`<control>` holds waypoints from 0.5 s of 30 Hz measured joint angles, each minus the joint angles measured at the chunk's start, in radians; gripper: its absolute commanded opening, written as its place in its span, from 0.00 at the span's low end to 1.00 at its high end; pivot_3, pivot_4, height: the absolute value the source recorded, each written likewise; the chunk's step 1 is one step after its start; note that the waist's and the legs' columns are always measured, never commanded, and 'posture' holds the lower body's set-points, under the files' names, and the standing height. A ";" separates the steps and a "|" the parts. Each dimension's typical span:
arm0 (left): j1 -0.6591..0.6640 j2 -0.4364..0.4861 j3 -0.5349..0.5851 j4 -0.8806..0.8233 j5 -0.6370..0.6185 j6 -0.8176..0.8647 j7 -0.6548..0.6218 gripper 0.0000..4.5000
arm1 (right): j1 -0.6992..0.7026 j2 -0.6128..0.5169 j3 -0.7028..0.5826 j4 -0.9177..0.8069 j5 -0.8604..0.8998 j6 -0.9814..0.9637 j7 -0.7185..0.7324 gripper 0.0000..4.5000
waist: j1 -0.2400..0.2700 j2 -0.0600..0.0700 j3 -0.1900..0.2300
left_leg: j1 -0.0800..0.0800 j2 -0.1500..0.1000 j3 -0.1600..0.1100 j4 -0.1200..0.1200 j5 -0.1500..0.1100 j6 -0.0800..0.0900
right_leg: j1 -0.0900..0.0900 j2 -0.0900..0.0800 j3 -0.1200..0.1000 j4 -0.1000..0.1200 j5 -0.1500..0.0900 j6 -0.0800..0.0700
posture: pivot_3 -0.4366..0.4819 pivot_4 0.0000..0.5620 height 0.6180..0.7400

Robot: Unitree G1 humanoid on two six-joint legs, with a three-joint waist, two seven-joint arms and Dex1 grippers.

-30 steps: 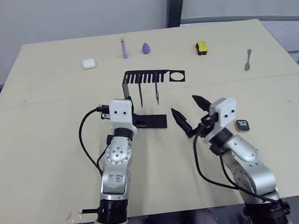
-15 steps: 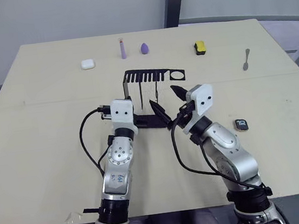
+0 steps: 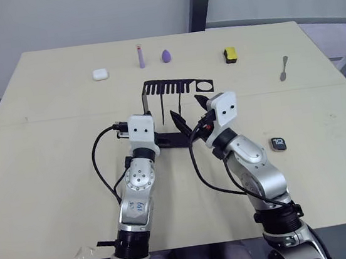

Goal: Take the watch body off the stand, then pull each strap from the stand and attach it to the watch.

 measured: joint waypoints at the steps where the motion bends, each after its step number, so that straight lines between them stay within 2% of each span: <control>1: 0.000 0.000 0.000 0.000 0.000 0.000 0.000 0.01 | -0.006 0.003 -0.001 0.010 -0.003 -0.002 -0.005 1.00 | -0.001 0.000 0.000 | 0.000 0.000 0.000 0.000 0.000 0.000 | 0.000 0.000 0.000 0.000 0.000 0.000 | 0.48 0.27 1.00; 7: 0.000 0.000 -0.001 -0.002 0.001 0.001 -0.001 0.01 | -0.014 0.015 -0.003 0.047 -0.012 -0.019 -0.009 1.00 | -0.009 0.000 0.000 | 0.000 0.000 0.000 0.000 0.000 0.000 | 0.000 0.000 -0.001 0.000 0.000 0.000 | 0.48 0.27 1.00; 10: 0.000 0.001 -0.001 -0.004 0.001 0.003 -0.005 0.00 | -0.017 0.015 -0.005 0.068 -0.013 -0.034 -0.009 0.82 | -0.009 0.000 0.000 | 0.000 0.000 0.000 0.000 0.000 0.000 | 0.000 0.000 -0.001 0.000 0.000 0.000 | 0.48 0.27 1.00; 14: 0.002 0.002 -0.001 -0.006 0.002 0.003 -0.011 0.00 | -0.026 0.017 -0.006 0.093 -0.012 -0.045 -0.008 0.36 | -0.009 0.000 0.000 | 0.000 0.000 0.000 0.000 0.000 0.000 | 0.000 0.000 -0.001 0.000 0.000 0.000 | 0.48 0.27 1.00; 15: 0.002 0.002 -0.001 -0.006 0.002 0.003 -0.011 0.00 | -0.026 0.019 -0.006 0.096 -0.011 -0.048 -0.008 0.28 | -0.009 0.000 0.000 | 0.000 0.000 0.000 0.000 0.000 0.000 | 0.000 0.000 -0.001 0.000 0.000 0.000 | 0.48 0.27 1.00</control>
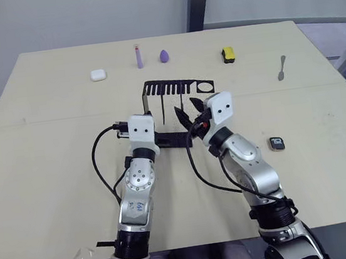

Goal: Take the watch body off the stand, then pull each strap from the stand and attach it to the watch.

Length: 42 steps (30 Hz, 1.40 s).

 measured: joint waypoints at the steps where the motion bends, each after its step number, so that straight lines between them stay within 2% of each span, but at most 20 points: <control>1: 0.000 0.000 0.000 0.000 0.000 0.000 0.000 0.00 | 0.000 0.003 0.000 0.002 0.001 -0.005 0.000 0.15 | 0.000 0.000 0.000 | 0.000 0.000 0.000 0.000 0.000 0.000 | 0.000 0.000 0.000 0.000 0.000 0.000 | 0.48 0.27 1.00; 2: 0.000 0.001 0.000 0.000 0.000 0.000 -0.001 0.00 | 0.000 0.007 0.000 0.002 0.002 -0.011 0.001 0.03 | 0.000 0.000 0.000 | 0.000 0.000 0.000 0.000 0.000 0.000 | 0.000 0.000 0.000 0.000 0.000 0.000 | 0.48 0.27 1.00; 3: 0.000 0.001 0.000 0.000 0.000 0.000 -0.001 0.00 | 0.000 0.010 0.000 0.002 0.002 -0.012 0.001 0.02 | 0.000 0.000 0.000 | 0.000 0.000 0.000 0.000 0.000 0.000 | 0.000 0.000 0.000 0.000 0.000 0.000 | 0.48 0.27 1.00; 14: 0.002 0.007 -0.001 0.000 0.001 -0.007 -0.008 0.00 | 0.030 -0.011 0.064 -0.042 -0.004 -0.073 0.056 0.02 | -0.001 0.000 0.000 | 0.000 0.000 0.000 -0.001 0.000 0.000 | 0.000 -0.001 -0.001 -0.001 0.000 0.000 | 0.48 0.27 1.00; 25: 0.016 0.014 -0.005 0.003 0.031 -0.043 0.005 0.00 | 0.047 -0.076 0.076 -0.052 -0.134 -0.192 0.044 0.02 | -0.001 0.000 0.000 | 0.000 0.000 0.000 -0.001 0.000 -0.001 | 0.000 -0.002 -0.005 -0.001 0.000 0.000 | 0.48 0.27 1.00; 31: 0.016 0.020 -0.009 0.011 0.060 -0.065 0.016 0.00 | 0.100 -0.152 0.079 -0.081 -0.149 -0.274 0.093 0.02 | -0.001 0.000 0.000 | 0.000 0.000 0.000 -0.002 0.000 0.000 | 0.000 -0.002 -0.006 -0.002 0.000 0.000 | 0.48 0.27 1.00; 42: 0.046 0.028 -0.002 0.010 0.050 -0.111 0.012 0.00 | 0.216 -0.285 0.071 -0.130 -0.071 -0.272 0.228 0.02 | 0.000 0.000 0.000 | 0.000 0.001 0.000 -0.002 0.000 0.000 | 0.000 -0.003 -0.006 -0.002 0.000 0.000 | 0.48 0.27 1.00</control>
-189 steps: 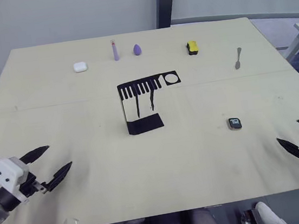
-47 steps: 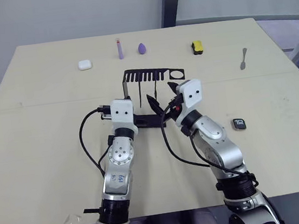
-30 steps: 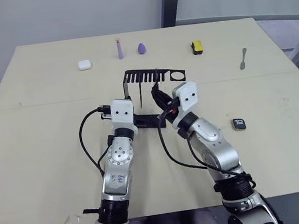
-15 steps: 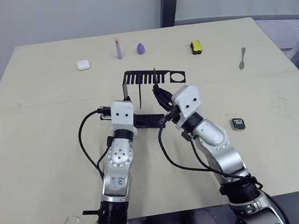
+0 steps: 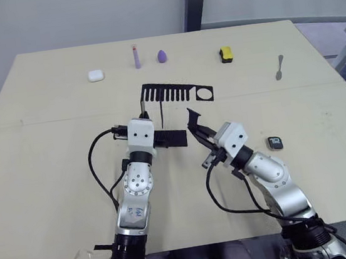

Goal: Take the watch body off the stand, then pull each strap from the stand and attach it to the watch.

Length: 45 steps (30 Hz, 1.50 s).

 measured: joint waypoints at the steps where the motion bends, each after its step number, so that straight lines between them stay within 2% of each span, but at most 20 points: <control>1: 0.008 -0.005 0.005 -0.001 -0.011 -0.002 -0.001 0.00 | 0.004 -0.008 -0.003 -0.001 0.004 0.000 0.005 0.02 | 0.000 0.000 0.000 | 0.000 0.000 0.000 0.000 0.000 0.000 | 0.000 0.000 0.000 0.000 0.000 0.000 | 0.48 0.27 1.00; 6: 0.028 -0.016 0.010 -0.011 -0.026 -0.007 -0.001 0.00 | 0.025 -0.039 -0.042 0.001 0.019 0.001 0.015 0.02 | 0.001 0.000 0.000 | 0.000 0.000 0.000 0.000 0.000 0.000 | 0.001 0.000 0.000 -0.002 0.000 0.000 | 0.48 0.27 1.00; 9: 0.040 -0.019 0.022 -0.014 -0.068 0.007 -0.028 0.23 | 0.027 -0.043 -0.042 0.011 0.020 0.000 0.023 0.00 | 0.000 0.000 0.000 | 0.001 0.000 0.000 0.000 0.000 0.000 | 0.000 -0.001 0.000 -0.002 0.000 0.000 | 0.48 0.27 1.00; 11: 0.065 -0.018 0.020 -0.014 -0.091 0.014 -0.055 0.43 | 0.023 -0.044 -0.042 0.014 0.021 0.000 0.028 0.00 | 0.000 0.000 0.000 | 0.001 0.001 0.000 0.000 0.000 -0.001 | 0.000 0.000 0.000 -0.001 0.000 0.000 | 0.48 0.27 1.00; 15: 0.096 0.005 0.014 -0.026 -0.108 0.014 -0.106 0.91 | -0.001 -0.048 -0.044 0.038 0.025 0.000 0.035 0.00 | 0.000 0.000 0.000 | 0.000 0.001 0.000 0.001 -0.001 0.000 | 0.000 0.000 -0.001 -0.001 0.000 0.000 | 0.48 0.27 1.00; 16: 0.113 0.017 0.010 -0.045 -0.109 0.014 -0.121 1.00 | -0.003 -0.050 -0.049 0.047 0.029 -0.002 0.038 0.00 | 0.000 0.000 0.000 | 0.000 0.001 0.000 0.001 -0.001 0.000 | 0.000 0.000 -0.001 -0.002 0.000 0.000 | 0.48 0.27 1.00; 22: 0.230 0.119 0.001 -0.113 -0.140 0.012 -0.246 1.00 | -0.004 -0.083 -0.090 0.081 0.054 -0.005 0.068 0.00 | -0.002 0.000 0.000 | 0.001 0.002 0.000 0.001 -0.001 -0.001 | 0.000 -0.001 0.000 -0.002 0.000 -0.001 | 0.48 0.27 1.00; 28: 0.332 0.256 0.029 -0.186 -0.255 -0.011 -0.431 1.00 | 0.008 -0.141 -0.123 0.089 0.107 0.007 0.138 0.00 | -0.001 0.000 0.000 | 0.001 0.004 0.000 0.001 -0.003 -0.003 | 0.000 -0.002 0.000 -0.004 -0.002 -0.003 | 0.48 0.27 1.00; 32: 0.402 0.364 0.106 -0.237 -0.428 0.006 -0.600 1.00 | 0.041 -0.184 -0.170 0.056 0.206 0.092 0.186 0.00 | -0.002 0.001 0.000 | 0.001 0.004 0.000 0.001 -0.003 -0.004 | -0.001 -0.002 0.000 -0.003 -0.003 -0.005 | 0.48 0.27 1.00; 37: 0.550 0.583 0.246 -0.354 -0.705 0.121 -0.858 1.00 | 0.085 -0.256 -0.252 -0.010 0.325 0.169 0.257 0.00 | -0.002 0.001 0.000 | 0.002 0.006 -0.001 0.001 -0.004 -0.006 | 0.000 -0.002 0.002 -0.003 -0.004 -0.008 | 0.48 0.27 1.00; 40: 0.594 0.627 0.307 -0.382 -0.831 0.190 -0.920 1.00 | 0.093 -0.257 -0.271 -0.035 0.364 0.193 0.279 0.00 | -0.002 0.001 0.001 | 0.002 0.006 -0.002 0.001 -0.005 -0.008 | 0.000 -0.002 0.004 -0.002 -0.005 -0.009 | 0.48 0.27 1.00; 43: 0.644 0.696 0.414 -0.395 -0.989 0.280 -0.978 1.00 | 0.104 -0.281 -0.275 -0.074 0.450 0.257 0.325 0.00 | -0.001 0.002 0.001 | 0.002 0.006 -0.002 0.000 -0.006 -0.011 | 0.000 -0.001 0.004 -0.001 -0.006 -0.011 | 0.48 0.27 1.00; 45: 0.597 0.717 0.489 -0.358 -1.095 0.347 -0.970 1.00 | 0.102 -0.293 -0.278 -0.114 0.534 0.327 0.349 0.00 | 0.004 0.002 0.001 | 0.002 0.006 -0.004 0.001 -0.005 -0.011 | 0.000 -0.001 0.003 -0.001 -0.006 -0.012 | 0.48 0.27 1.00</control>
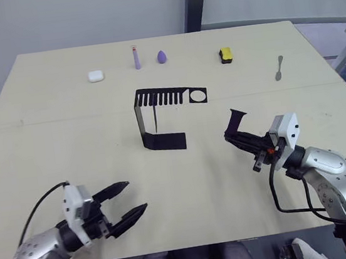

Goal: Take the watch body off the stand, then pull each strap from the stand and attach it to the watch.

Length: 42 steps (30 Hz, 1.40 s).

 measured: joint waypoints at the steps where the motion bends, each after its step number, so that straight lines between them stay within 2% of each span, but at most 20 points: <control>1: -0.044 0.012 0.027 0.025 -0.057 0.036 0.011 1.00 | -0.007 -0.001 0.002 -0.024 0.039 0.034 0.007 0.00 | 0.001 0.000 0.000 | 0.000 0.000 -0.001 0.000 0.000 -0.001 | 0.000 0.000 0.000 0.000 0.000 0.000 | 0.48 0.27 1.00; 4: -0.165 0.040 0.050 0.065 -0.206 0.131 0.028 1.00 | -0.036 0.000 0.018 -0.074 0.117 0.114 0.015 0.00 | 0.000 0.000 0.000 | 0.000 0.000 -0.001 0.000 0.000 -0.002 | 0.000 0.000 0.000 0.001 0.000 0.000 | 0.48 0.27 1.00; 7: -0.299 0.072 0.028 0.096 -0.300 0.216 0.025 1.00 | -0.064 0.020 0.066 -0.109 0.181 0.190 0.015 0.00 | -0.003 0.000 0.000 | 0.000 0.000 -0.001 -0.001 0.002 0.001 | 0.000 0.002 -0.001 0.003 0.000 0.000 | 0.48 0.27 1.00; 13: -0.543 0.091 -0.125 0.122 -0.314 0.299 -0.013 1.00 | -0.156 0.066 0.142 -0.118 0.284 0.332 0.009 0.00 | -0.005 0.000 0.000 | 0.000 -0.003 0.003 0.000 0.003 0.004 | 0.000 0.006 -0.005 0.004 0.002 0.003 | 0.48 0.27 1.00; 19: -0.667 -0.035 -0.284 0.122 -0.313 0.376 0.047 1.00 | -0.204 0.097 0.209 -0.115 0.276 0.373 0.010 0.00 | -0.003 -0.001 0.000 | 0.000 -0.003 0.002 0.000 0.003 0.004 | 0.000 0.007 -0.005 0.005 0.002 0.003 | 0.48 0.27 1.00; 24: -0.673 -0.115 -0.306 0.123 -0.323 0.405 0.111 1.00 | -0.198 0.104 0.214 -0.116 0.237 0.363 0.010 0.00 | -0.005 -0.001 0.000 | 0.000 -0.002 0.002 0.001 0.003 0.004 | 0.000 0.008 -0.005 0.005 0.002 0.003 | 0.48 0.27 1.00; 27: -0.673 -0.166 -0.314 0.123 -0.333 0.406 0.119 0.81 | -0.188 0.123 0.217 -0.117 0.227 0.349 0.010 0.00 | -0.003 -0.001 0.000 | 0.000 -0.002 0.002 0.003 0.004 0.004 | 0.000 0.008 -0.005 0.005 0.002 0.003 | 0.48 0.27 1.00; 30: -0.677 -0.195 -0.300 0.128 -0.372 0.410 0.146 0.50 | -0.179 0.127 0.217 -0.123 0.226 0.348 0.010 0.00 | -0.003 -0.001 0.000 | 0.000 -0.002 0.002 0.003 0.003 0.004 | 0.000 0.007 -0.004 0.004 0.002 0.003 | 0.48 0.27 1.00; 34: -0.683 -0.198 -0.272 0.162 -0.383 0.411 0.166 0.50 | -0.169 0.130 0.216 -0.134 0.226 0.348 0.010 0.00 | -0.003 -0.001 0.000 | -0.001 -0.002 0.002 0.003 0.003 0.004 | 0.000 0.008 -0.004 0.004 0.002 0.003 | 0.48 0.27 1.00; 42: -0.681 -0.224 -0.285 0.160 -0.380 0.411 0.171 0.50 | -0.166 0.134 0.216 -0.136 0.227 0.348 0.010 0.00 | -0.003 -0.001 0.000 | -0.001 -0.002 0.002 0.004 0.003 0.004 | 0.000 0.007 -0.004 0.004 0.002 0.003 | 0.48 0.27 1.00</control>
